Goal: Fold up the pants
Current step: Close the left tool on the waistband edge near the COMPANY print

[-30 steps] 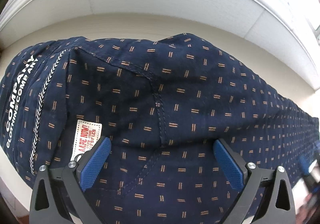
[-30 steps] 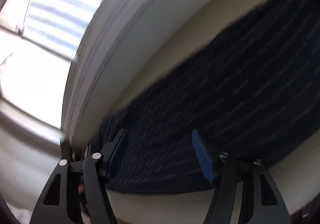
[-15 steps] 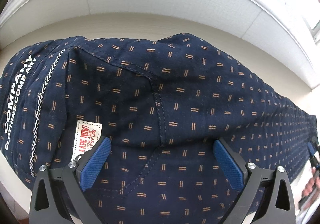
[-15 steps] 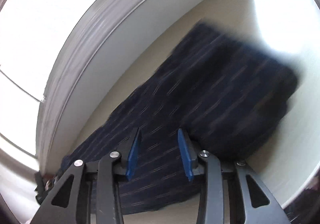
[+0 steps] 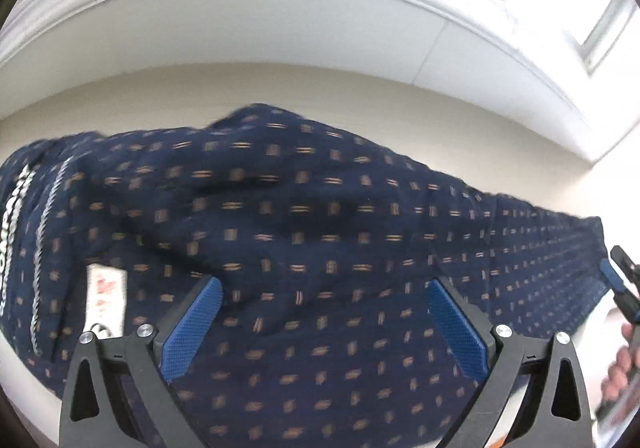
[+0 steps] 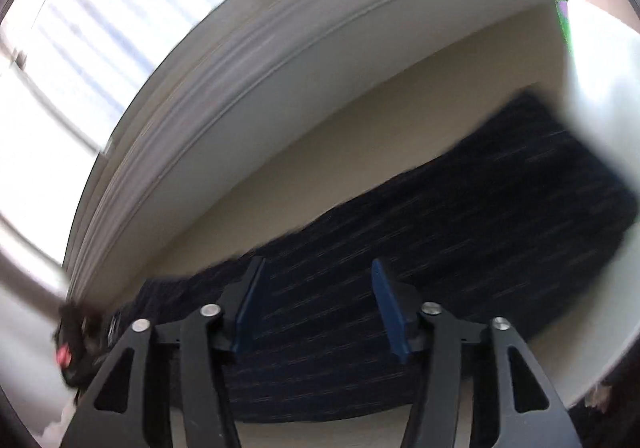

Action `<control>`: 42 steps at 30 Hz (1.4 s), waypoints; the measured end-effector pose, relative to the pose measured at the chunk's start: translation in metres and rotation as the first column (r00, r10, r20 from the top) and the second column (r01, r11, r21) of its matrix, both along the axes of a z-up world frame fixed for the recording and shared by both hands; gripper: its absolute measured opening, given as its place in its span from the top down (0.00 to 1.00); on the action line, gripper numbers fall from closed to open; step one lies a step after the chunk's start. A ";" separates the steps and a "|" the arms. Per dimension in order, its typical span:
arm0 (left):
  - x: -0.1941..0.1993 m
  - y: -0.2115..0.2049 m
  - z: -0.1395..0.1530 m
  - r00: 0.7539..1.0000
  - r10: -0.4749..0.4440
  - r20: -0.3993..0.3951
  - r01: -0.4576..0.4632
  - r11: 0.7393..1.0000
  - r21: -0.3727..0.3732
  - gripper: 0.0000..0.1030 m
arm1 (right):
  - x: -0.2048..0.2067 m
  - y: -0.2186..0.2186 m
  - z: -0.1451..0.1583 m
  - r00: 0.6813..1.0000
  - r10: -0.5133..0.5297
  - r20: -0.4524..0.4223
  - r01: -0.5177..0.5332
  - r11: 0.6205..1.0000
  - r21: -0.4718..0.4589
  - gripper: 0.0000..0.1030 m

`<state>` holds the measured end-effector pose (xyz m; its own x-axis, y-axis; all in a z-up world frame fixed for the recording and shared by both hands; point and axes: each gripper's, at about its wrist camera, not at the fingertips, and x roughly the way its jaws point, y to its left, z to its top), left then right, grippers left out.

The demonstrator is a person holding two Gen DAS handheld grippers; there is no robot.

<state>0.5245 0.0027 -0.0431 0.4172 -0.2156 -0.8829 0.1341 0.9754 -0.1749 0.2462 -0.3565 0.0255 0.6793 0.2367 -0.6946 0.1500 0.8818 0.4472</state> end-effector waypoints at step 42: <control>-0.035 0.338 0.041 0.960 0.272 0.061 -0.260 0.952 -0.161 0.85 | 0.082 0.148 -0.057 0.984 0.035 -0.177 -0.074 0.973 -0.217 0.48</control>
